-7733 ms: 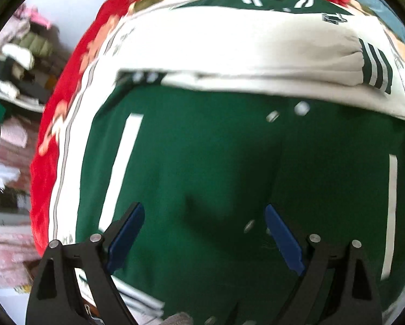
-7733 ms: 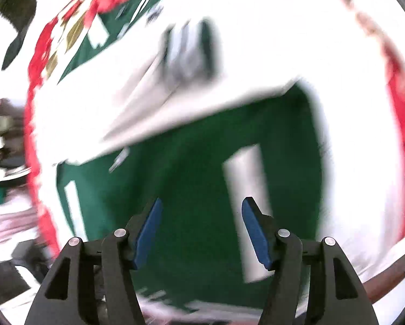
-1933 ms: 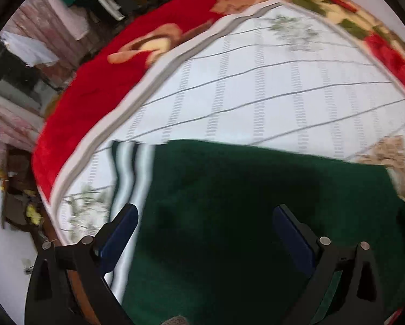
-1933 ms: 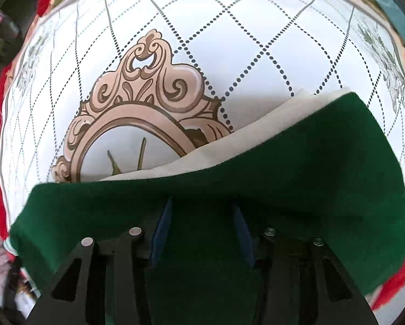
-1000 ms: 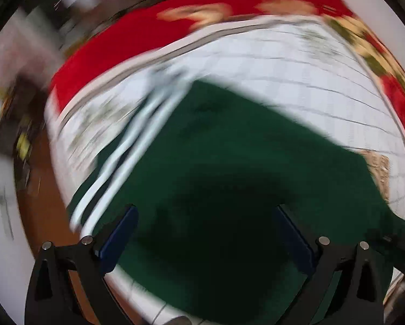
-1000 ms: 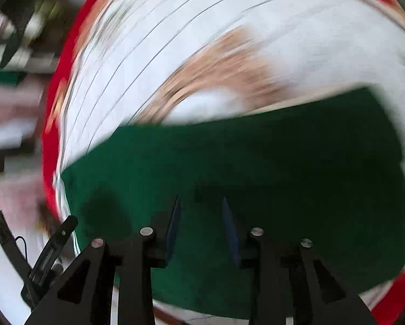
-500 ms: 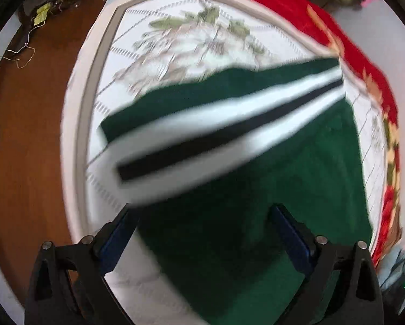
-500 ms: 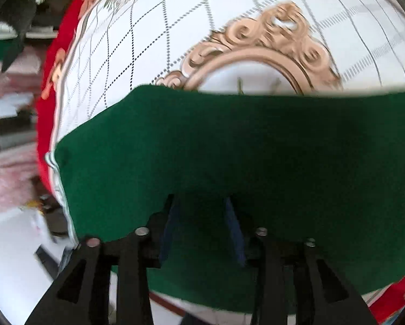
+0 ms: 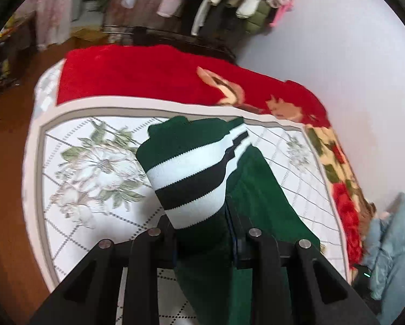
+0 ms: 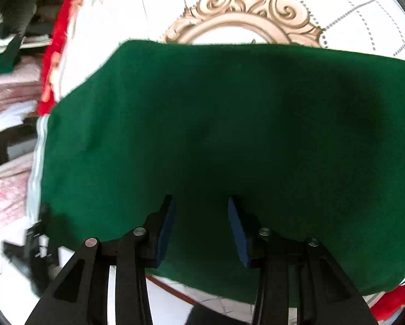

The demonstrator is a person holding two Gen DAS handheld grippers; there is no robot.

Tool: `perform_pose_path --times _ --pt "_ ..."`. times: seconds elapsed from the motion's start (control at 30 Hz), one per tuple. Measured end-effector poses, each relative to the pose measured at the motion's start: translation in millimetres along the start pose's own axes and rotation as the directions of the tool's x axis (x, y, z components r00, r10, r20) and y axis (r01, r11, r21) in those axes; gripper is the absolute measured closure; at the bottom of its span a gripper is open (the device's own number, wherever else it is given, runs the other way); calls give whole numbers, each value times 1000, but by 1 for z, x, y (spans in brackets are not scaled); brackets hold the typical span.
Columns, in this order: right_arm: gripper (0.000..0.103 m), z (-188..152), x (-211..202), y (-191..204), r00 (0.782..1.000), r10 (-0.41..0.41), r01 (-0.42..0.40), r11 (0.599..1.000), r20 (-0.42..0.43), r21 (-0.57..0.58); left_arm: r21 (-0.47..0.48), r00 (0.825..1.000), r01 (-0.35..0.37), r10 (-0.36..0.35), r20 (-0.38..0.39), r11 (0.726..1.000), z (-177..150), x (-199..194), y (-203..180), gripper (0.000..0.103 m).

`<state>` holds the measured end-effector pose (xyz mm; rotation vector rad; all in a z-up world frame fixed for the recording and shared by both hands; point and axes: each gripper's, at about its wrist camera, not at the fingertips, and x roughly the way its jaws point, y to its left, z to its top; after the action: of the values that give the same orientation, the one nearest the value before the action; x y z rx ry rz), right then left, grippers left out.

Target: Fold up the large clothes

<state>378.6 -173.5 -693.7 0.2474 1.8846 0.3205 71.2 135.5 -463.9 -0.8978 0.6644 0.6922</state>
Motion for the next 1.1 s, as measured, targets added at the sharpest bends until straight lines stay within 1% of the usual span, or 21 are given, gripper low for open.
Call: perform_pose_path --times 0.07,0.13,0.2,0.27,0.33,0.37,0.47,0.5,0.53,0.57,0.6,0.63,0.73,0.77,0.83,0.9,0.93,0.97,1.0,1.07,1.1 --pt "61 13 29 12 998 -60 60 998 -12 17 -47 999 -19 17 -37 999 -3 17 21 76" --pt "61 21 39 19 993 -116 117 993 -30 26 -108 997 -36 28 -74 993 -7 33 44 70" --pt "61 26 43 23 988 -146 149 988 -57 45 -188 994 -11 -10 -112 982 -11 51 68 61" --pt "61 28 45 23 986 -149 152 987 -69 46 -262 989 53 -88 -121 964 -12 63 81 50" --pt "61 28 45 25 986 -147 150 988 -77 35 -278 988 76 -110 -107 957 -14 62 79 40" --pt "58 27 43 26 987 -135 137 990 -88 15 -273 989 78 -109 -101 959 -12 63 74 34" --pt "48 25 37 30 993 -71 67 997 -93 -48 -218 995 32 -52 -87 975 -11 69 57 33" --pt "47 23 36 29 995 -52 47 997 -87 -55 -200 996 19 -35 -77 980 -11 70 53 33" --pt "47 22 35 26 996 -34 29 998 -80 -57 -180 998 -4 -8 -67 984 -10 70 47 38" --pt "46 22 36 22 998 -7 4 999 -70 -45 -155 998 -43 34 -57 987 -8 68 40 63" --pt "45 21 35 14 998 16 -18 999 -67 -32 -139 997 -55 48 -53 989 -6 69 36 73" --pt "41 21 33 7 997 46 -47 999 -66 -15 -114 997 -67 62 -44 991 -1 66 29 79" --pt "39 16 23 3 992 103 -103 995 -72 4 -89 997 -71 71 -7 994 14 51 15 82" --pt "39 12 14 1 987 147 -147 989 -62 8 -71 997 -73 74 12 995 21 42 9 82" --pt "39 1 -6 -5 985 171 -171 985 -11 17 -30 996 -75 77 51 997 34 27 1 82" --pt "39 -11 -27 -12 990 117 -120 993 75 24 12 993 -75 74 93 997 47 11 -6 83" --pt "39 -17 -40 -22 991 63 -67 997 122 35 41 991 -79 74 112 996 54 2 -10 83" --pt "35 -27 -57 -37 981 -22 11 998 191 58 72 987 -95 85 133 993 60 -6 -15 83" --pt "32 -35 -65 -48 971 -79 63 995 226 79 91 986 -97 83 143 991 64 -10 -18 83" --pt "22 -48 -72 -78 949 -175 144 980 261 134 169 981 -112 81 177 979 70 -21 -35 83" --pt "22 -53 -68 -96 950 -188 153 977 248 151 193 980 -109 73 184 975 70 -23 -41 83"
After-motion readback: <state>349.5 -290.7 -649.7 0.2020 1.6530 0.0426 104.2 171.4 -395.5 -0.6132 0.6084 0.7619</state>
